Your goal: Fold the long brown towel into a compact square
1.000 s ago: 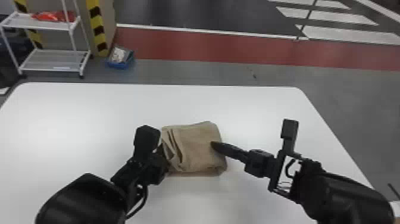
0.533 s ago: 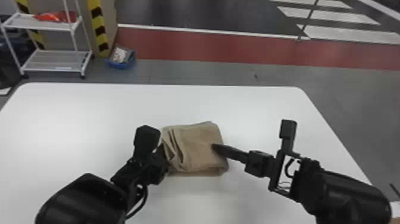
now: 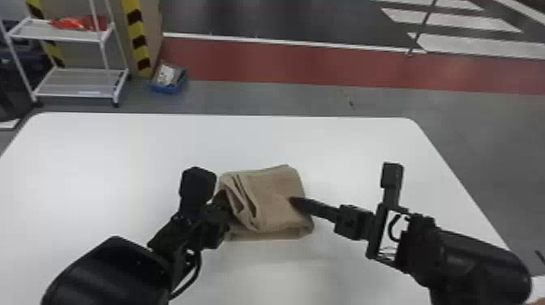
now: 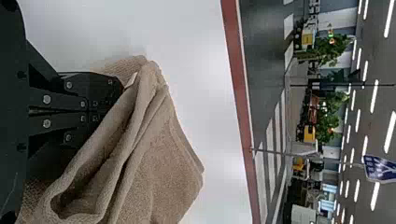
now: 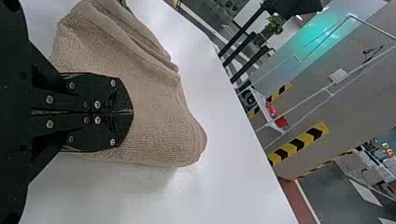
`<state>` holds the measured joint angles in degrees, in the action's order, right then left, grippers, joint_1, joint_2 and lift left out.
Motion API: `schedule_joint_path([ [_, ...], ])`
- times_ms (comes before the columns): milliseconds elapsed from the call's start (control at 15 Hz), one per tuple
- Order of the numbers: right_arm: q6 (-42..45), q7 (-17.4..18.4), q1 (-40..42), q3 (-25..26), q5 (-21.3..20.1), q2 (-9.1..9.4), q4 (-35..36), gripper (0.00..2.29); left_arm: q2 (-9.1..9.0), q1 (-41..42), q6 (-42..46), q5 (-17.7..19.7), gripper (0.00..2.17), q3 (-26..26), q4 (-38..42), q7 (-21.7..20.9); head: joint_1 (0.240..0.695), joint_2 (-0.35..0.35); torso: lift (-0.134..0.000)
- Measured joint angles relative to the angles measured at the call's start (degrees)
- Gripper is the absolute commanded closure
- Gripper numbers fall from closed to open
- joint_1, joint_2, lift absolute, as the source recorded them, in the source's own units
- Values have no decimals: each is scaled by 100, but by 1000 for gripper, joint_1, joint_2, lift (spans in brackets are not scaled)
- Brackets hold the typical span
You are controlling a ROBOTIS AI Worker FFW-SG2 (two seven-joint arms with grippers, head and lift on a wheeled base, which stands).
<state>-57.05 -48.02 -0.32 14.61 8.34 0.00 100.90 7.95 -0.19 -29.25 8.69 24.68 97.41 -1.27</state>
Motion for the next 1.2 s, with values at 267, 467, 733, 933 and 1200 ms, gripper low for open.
schedule_joint_path([
  [267,-157,4,-3,19,2,0,0,2037,4,52,7,-35,1457,-78,185,33,695,-149,-124],
  [467,-180,3,-17,25,0,0,-1,2037,17,92,-8,-25,1457,-281,311,30,695,-131,-124],
  [733,-235,21,-29,37,0,0,-1,2037,105,208,-39,89,1457,-779,540,4,695,-93,-124],
  [933,-316,6,-9,99,84,0,46,2037,242,245,-42,296,1457,-1140,670,15,695,-46,-124],
  [1200,-705,-100,288,391,655,0,838,2037,397,342,-40,500,1457,-1471,743,0,695,-9,-124],
])
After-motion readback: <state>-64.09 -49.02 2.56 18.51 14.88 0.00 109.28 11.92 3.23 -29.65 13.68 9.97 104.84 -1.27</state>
